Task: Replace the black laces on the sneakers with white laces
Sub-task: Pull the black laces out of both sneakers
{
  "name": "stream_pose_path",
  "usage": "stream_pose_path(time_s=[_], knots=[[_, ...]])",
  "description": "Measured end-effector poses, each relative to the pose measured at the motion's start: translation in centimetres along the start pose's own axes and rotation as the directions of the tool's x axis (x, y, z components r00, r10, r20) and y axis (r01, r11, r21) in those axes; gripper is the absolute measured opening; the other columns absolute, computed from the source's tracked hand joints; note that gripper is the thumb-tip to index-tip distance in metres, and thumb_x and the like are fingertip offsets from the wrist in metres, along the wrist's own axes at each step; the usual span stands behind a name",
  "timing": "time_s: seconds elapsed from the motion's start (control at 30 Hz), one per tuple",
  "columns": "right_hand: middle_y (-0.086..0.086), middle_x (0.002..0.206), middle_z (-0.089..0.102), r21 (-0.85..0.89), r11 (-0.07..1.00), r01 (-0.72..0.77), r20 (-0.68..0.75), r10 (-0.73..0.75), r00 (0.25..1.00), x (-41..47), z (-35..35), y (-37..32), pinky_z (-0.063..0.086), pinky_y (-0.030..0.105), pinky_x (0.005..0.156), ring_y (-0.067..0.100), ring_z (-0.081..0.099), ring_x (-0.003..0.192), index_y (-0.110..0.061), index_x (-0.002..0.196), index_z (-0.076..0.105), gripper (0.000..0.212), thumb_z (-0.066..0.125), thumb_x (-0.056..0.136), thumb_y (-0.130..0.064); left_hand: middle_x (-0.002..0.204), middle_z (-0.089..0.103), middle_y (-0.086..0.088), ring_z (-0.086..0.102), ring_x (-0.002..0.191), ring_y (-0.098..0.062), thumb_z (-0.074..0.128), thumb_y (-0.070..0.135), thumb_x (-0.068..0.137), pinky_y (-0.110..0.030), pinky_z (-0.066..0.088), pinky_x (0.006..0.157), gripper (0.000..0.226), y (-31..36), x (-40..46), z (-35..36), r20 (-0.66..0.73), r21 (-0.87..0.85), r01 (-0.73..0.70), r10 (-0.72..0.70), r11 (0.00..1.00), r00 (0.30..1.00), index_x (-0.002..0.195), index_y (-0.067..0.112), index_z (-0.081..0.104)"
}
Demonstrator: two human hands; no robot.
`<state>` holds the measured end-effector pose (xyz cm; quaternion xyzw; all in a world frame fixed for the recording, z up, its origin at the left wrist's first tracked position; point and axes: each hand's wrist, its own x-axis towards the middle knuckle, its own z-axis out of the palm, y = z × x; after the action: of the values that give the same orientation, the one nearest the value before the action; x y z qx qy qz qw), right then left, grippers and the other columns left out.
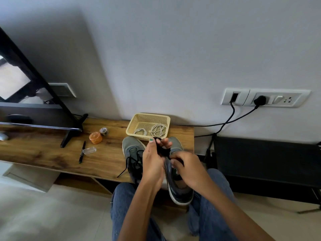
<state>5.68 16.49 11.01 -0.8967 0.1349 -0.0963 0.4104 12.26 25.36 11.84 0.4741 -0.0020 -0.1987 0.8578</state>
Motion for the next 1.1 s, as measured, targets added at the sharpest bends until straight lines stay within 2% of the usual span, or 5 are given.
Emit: stream_pose_path(time_s=[0.27,0.57,0.8,0.97,1.1], knots=[[0.0,0.096,0.073,-0.136,0.979,0.153,0.01,-0.153,0.988,0.4,-1.5,-2.4,0.049,0.031,0.081,0.014,0.065,0.088,-0.015,0.099,0.074,0.018,0.057,0.092,-0.012,0.079,0.063,-0.006,0.057,0.074,-0.015,0.035,0.028,0.103,-0.029,0.045,0.07,0.038,-1.3,-0.1,-1.7,0.164,0.625,-0.236,0.17,0.744,0.972,0.084,0.009,0.061],[-0.003,0.087,0.072,-0.103,0.972,0.21,-0.112,-0.221,0.969,0.9,-1.9,-1.9,0.049,0.023,0.074,0.006,0.061,0.078,-0.015,0.091,0.075,0.012,0.071,0.082,-0.009,0.062,0.046,0.006,0.041,0.06,-0.008,0.036,0.03,0.103,-0.028,0.034,0.061,0.042,-0.6,-0.7,-0.8,0.109,0.72,-0.156,0.112,0.676,0.988,0.068,0.012,0.051],[-0.014,0.086,0.051,0.054,0.994,0.098,-0.135,-0.09,0.987,1.6,-2.0,-0.7,0.041,0.017,0.074,0.006,0.049,0.082,-0.025,0.076,0.061,0.022,0.08,0.072,-0.016,0.061,0.048,-0.004,0.048,0.06,-0.017,0.037,0.029,0.103,-0.026,0.039,0.055,0.041,-0.8,-0.8,-0.7,0.057,0.62,-0.041,0.007,0.783,0.998,0.072,0.007,0.054],[-0.012,0.115,0.058,0.375,0.917,-0.137,0.157,0.083,0.984,1.8,-3.0,-0.3,0.045,0.012,0.083,-0.002,0.058,0.099,-0.038,0.113,0.059,0.045,0.078,0.078,-0.017,0.065,0.047,-0.007,0.044,0.056,-0.012,0.039,0.028,0.102,-0.021,0.039,0.05,0.042,-1.1,-0.9,-0.7,0.084,0.598,-0.029,-0.027,0.801,0.996,0.083,-0.005,0.057],[-0.013,0.107,0.069,0.351,0.925,-0.144,0.219,0.068,0.973,1.9,-2.9,-0.2,0.05,0.023,0.09,0.0,0.062,0.101,-0.029,0.115,0.067,0.035,0.072,0.083,-0.014,0.065,0.048,-0.01,0.046,0.054,-0.013,0.042,0.025,0.101,-0.022,0.04,0.05,0.043,-1.1,-0.6,-0.7,0.102,0.598,-0.014,-0.059,0.801,0.993,0.08,-0.009,0.057]])
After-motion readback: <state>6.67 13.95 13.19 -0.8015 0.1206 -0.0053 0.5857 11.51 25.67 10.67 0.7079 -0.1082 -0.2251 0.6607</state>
